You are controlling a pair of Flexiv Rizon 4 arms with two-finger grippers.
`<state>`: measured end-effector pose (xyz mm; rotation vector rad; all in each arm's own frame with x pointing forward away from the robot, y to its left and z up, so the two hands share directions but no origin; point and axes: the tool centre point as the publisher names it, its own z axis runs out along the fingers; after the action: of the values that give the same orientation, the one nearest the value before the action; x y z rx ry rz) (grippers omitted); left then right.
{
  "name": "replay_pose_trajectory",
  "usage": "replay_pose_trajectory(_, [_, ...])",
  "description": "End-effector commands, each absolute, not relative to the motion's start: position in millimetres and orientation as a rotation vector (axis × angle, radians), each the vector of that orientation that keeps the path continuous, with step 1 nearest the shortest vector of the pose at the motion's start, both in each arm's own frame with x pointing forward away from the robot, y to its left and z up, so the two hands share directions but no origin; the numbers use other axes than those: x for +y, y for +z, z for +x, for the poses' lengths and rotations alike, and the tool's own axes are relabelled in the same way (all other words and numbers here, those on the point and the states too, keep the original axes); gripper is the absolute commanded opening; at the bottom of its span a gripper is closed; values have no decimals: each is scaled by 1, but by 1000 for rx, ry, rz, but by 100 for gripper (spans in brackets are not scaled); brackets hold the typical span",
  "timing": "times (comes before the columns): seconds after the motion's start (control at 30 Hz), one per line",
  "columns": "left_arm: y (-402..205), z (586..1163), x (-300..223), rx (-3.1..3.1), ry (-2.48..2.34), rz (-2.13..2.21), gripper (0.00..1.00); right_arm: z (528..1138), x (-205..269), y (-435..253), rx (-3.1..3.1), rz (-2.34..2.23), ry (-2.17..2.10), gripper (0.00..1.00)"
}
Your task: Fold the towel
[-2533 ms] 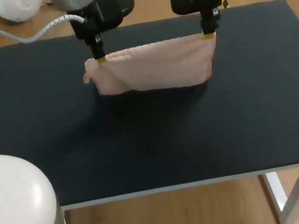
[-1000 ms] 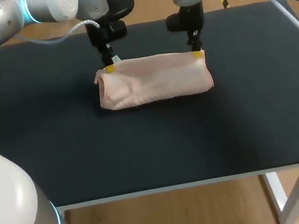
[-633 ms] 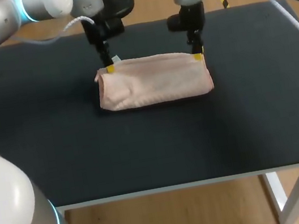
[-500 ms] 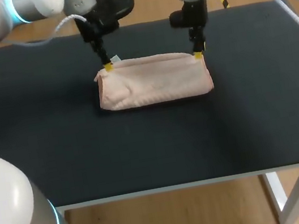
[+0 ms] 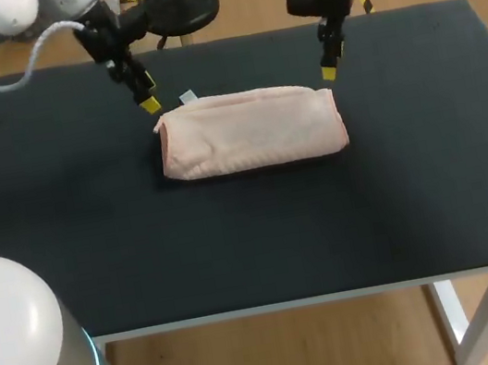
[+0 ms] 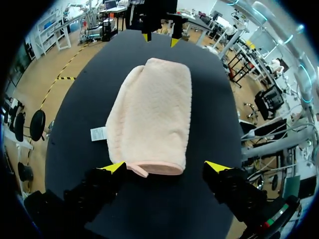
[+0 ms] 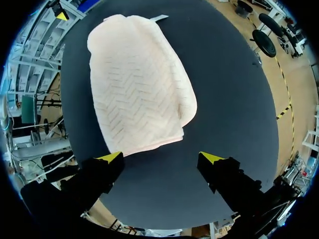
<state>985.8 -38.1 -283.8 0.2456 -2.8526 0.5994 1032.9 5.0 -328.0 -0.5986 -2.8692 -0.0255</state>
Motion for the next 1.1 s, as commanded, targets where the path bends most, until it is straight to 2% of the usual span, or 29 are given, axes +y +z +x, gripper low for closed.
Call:
replay_pose_trajectory(0.03, [-284, 964, -25, -2821, 1008, 302, 100, 1013, -11, -318, -2929, -644, -188, 100])
replay_pose_trajectory(0.23, [-283, 968, -23, -2806, 1170, 139, 100, 1007, -6, -317, -2939, -623, -206, 100])
replay_pose_trajectory(0.43, [-286, 985, -25, -2713, 1135, 39, 100, 1002, -6, -319, -2936, -634, -185, 100])
replay_pose_trajectory(0.5, [-286, 986, -24, -2717, 1075, 21, 100, 1000, -2, -315, -2960, -572, -121, 100])
replay_pose_trajectory(0.57, [-285, 987, -24, -2711, 1072, -11, 100, 1000, 9, -309, -2978, -351, 198, 100])
replay_pose_trajectory(0.93, [-285, 987, -24, -2711, 1072, -11, 100, 1000, 9, -309, -2978, -351, 198, 100])
replay_pose_trajectory(1.1, [-285, 987, -24, -2711, 1072, -11, 100, 1044, -16, -284, -2520, -1005, -629, 100])
